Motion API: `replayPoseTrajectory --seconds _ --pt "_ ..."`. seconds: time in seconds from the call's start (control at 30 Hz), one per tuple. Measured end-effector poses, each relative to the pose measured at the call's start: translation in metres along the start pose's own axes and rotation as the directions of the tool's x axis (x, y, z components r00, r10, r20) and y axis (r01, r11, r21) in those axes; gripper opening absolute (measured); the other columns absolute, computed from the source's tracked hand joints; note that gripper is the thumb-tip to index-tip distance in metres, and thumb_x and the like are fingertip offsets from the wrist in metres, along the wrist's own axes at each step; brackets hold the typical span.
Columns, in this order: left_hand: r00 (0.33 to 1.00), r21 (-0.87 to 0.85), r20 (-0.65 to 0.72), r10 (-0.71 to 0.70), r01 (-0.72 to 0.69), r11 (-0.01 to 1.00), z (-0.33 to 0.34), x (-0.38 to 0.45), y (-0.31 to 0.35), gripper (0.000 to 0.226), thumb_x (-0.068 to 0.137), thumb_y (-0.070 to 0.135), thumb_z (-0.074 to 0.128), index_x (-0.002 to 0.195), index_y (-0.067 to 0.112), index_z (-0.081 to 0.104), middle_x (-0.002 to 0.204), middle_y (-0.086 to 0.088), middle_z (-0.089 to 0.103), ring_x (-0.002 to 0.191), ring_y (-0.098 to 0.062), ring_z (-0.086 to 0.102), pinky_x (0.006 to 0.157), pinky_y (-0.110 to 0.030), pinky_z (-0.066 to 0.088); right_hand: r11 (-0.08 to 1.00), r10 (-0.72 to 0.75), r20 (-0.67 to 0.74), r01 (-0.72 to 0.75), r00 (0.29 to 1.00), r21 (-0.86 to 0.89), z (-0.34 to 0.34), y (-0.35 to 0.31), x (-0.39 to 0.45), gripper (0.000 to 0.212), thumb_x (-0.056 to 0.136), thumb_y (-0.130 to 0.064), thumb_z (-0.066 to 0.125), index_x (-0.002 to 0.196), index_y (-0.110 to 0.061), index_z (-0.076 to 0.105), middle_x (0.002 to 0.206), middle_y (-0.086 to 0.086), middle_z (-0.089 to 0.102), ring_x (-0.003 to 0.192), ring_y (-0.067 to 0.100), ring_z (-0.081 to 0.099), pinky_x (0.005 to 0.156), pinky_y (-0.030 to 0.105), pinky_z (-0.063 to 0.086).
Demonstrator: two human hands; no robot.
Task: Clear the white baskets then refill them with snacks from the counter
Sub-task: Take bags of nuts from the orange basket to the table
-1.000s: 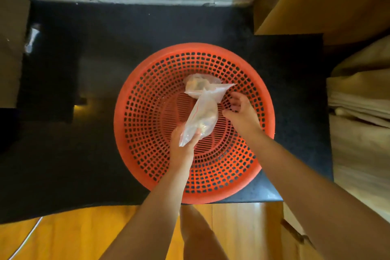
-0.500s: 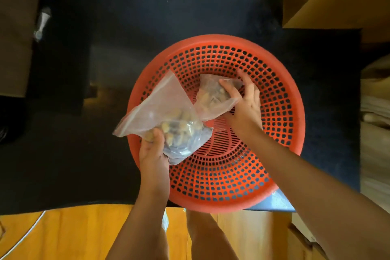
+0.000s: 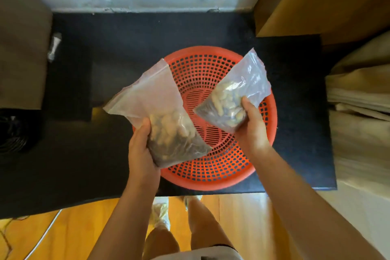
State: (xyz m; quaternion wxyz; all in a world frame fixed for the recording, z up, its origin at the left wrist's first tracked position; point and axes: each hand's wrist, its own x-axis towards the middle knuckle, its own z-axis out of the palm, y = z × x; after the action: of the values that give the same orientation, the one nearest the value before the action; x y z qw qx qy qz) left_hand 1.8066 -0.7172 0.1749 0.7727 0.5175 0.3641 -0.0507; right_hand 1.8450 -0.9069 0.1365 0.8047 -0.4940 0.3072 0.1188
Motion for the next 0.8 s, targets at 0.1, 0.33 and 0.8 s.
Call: replayPoseTrajectory --seconds 0.1,0.33,0.8 --pt "0.999 0.124 0.044 -0.015 0.01 0.992 0.005 -0.019 0.015 0.03 0.094 0.026 0.045 0.082 0.021 0.073 0.084 0.004 0.074 0.087 -0.013 0.068 0.085 -0.034 0.052 0.999 -0.012 -0.068 0.015 0.998 0.046 -0.008 -0.011 -0.044 0.029 0.092 -0.029 0.045 0.096 -0.023 0.073 0.095 -0.002 0.075 0.092 0.013 0.069 0.076 0.028 0.056" --pt "0.975 0.336 0.204 -0.085 0.011 0.942 -0.018 -0.072 0.037 0.022 0.092 0.026 0.05 0.082 0.024 0.069 0.077 0.008 0.074 0.08 -0.008 0.069 0.075 -0.027 0.052 0.965 -0.155 -0.238 0.095 0.959 -0.244 -0.022 0.001 -0.169 0.025 0.083 -0.03 0.052 0.07 -0.022 0.071 0.069 -0.006 0.073 0.066 0.006 0.069 0.054 0.016 0.051" --pt "0.814 0.666 0.482 -0.324 -0.101 0.739 -0.152 -0.138 0.062 0.026 0.092 0.018 0.051 0.071 0.018 0.066 0.057 0.009 0.069 0.056 -0.001 0.064 0.053 -0.013 0.05 0.88 -0.093 -0.573 0.336 0.815 0.336 0.055 0.174 -0.405 0.068 0.068 -0.056 0.069 0.127 -0.026 0.054 0.123 0.011 0.064 0.108 0.033 0.063 0.085 0.048 0.054"
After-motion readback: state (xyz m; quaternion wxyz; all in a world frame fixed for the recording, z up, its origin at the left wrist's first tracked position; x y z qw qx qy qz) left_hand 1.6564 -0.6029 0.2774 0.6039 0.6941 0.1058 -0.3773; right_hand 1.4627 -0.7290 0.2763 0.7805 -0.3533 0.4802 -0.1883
